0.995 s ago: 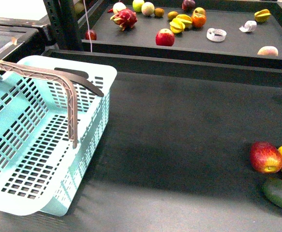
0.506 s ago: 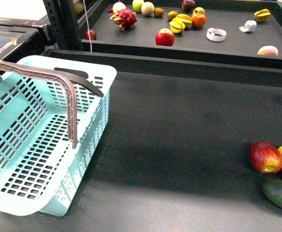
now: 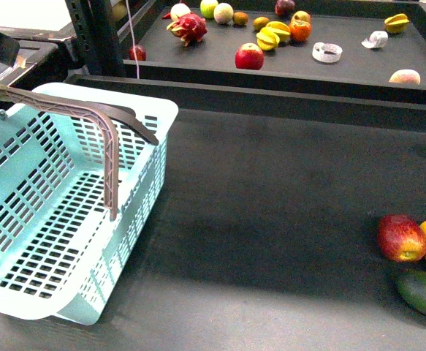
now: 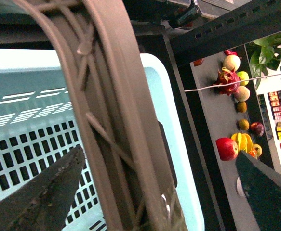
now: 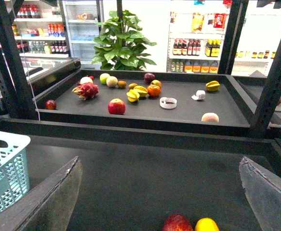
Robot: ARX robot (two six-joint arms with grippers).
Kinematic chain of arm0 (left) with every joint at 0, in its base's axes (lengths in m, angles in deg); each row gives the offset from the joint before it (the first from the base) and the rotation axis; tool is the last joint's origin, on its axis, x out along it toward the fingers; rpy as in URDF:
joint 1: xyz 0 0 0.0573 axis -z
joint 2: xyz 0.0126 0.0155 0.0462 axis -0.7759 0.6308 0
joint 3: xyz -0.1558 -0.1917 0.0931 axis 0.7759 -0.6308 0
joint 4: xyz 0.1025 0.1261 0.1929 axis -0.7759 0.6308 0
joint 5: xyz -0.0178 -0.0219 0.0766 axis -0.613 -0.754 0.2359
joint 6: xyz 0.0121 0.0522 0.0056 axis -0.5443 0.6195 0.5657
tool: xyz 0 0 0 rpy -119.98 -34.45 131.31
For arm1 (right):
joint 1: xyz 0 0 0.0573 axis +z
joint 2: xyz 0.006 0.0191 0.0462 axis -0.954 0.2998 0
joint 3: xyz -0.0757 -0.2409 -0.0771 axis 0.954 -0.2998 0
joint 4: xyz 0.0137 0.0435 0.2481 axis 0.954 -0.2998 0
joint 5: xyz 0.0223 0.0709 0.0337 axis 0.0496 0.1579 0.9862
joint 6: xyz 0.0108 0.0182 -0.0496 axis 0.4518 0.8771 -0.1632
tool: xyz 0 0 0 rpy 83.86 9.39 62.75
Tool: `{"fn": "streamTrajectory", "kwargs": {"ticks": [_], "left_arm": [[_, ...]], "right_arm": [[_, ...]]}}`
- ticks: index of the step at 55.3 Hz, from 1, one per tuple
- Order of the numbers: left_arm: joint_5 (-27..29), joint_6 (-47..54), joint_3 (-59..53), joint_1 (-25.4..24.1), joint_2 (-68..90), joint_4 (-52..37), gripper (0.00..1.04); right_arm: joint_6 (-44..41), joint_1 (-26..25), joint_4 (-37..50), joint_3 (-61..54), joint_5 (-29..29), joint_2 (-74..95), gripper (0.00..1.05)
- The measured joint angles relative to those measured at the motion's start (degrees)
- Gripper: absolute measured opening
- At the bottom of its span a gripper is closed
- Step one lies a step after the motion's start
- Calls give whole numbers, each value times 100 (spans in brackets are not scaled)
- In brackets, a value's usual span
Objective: Pick mango with right arm and hold basket with left
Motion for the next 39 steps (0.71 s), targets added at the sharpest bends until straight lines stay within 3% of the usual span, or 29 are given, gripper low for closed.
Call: {"fn": "streamTrajectory", "kwargs": {"ticks": [21,25,39], "left_arm": [[-542,-225,-413,435,-476,160,14],[-619,-81,-570,562,-697,203,8],[-1217,905,-1362,1266,-1991,227,8]], "right_arm": [[0,0,0,0,0,0,97],[2,0,0,0,0,0,97],[0,0,0,0,0,0,97]]}}
